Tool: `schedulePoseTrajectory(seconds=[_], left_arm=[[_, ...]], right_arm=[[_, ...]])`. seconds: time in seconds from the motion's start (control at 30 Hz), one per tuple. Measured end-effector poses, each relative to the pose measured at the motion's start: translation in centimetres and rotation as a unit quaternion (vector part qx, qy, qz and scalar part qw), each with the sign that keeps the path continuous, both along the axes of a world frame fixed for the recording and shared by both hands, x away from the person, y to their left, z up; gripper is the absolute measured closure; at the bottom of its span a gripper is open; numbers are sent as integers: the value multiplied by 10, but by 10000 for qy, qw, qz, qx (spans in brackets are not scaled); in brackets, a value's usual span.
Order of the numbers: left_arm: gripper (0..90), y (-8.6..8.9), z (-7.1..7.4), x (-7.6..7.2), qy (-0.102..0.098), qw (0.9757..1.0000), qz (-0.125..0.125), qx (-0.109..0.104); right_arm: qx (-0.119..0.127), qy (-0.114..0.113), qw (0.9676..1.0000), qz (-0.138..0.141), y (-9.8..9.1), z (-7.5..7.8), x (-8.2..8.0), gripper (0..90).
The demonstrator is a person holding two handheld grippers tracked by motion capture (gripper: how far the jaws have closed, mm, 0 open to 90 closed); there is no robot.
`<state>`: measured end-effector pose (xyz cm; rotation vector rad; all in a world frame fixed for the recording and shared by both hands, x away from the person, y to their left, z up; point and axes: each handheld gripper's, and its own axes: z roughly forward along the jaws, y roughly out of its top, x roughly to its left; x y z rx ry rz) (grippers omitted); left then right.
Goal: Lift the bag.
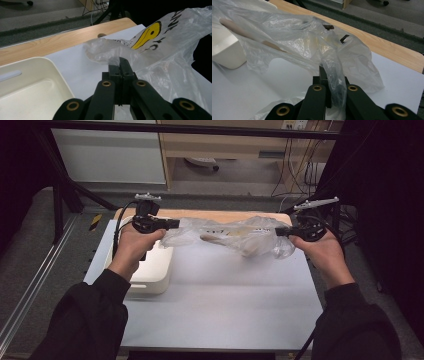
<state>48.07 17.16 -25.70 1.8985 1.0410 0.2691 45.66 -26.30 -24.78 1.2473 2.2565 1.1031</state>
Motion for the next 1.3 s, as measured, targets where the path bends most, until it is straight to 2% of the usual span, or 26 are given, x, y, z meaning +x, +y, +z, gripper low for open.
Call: schedulePoseTrajectory(seconds=[0.33, 0.4, 0.5, 0.6, 0.7, 0.77, 0.97, 1.1, 1.3], left_arm=[[900, 9, 13, 0, -81, 9999, 69, -15], [900, 8, 18, 0, -228, 9995, 113, 189], [900, 5, 23, 2, -322, 9988, 131, 339], [900, 7, 26, 4, -240, 9996, 162, 29], [900, 8, 28, 7, -234, 9995, 185, -118], [900, 7, 30, 9, -266, 9993, 188, -168], [900, -2, 34, 15, -339, 9991, 231, -126], [900, -4, 30, 15, -269, 9995, 179, -44], [900, -3, 21, 11, -205, 9997, 119, 30]], right_arm=[[-38, -58, 10000, -29, 2, 16, 6, 900], [2, -66, 10000, -33, 3, 19, 8, 900], [0, -104, 9999, -39, 5, 22, 10, 900], [-5, -122, 9999, -76, 4, 25, 12, 900], [31, -137, 9998, -112, 1, 29, 15, 900], [26, -161, 9998, -131, 1, 33, 16, 900], [24, -293, 9993, -210, -3, 48, 18, 900], [8, -261, 9994, -225, -6, 46, 18, 900], [59, -157, 9996, -210, -7, 33, 18, 900]])
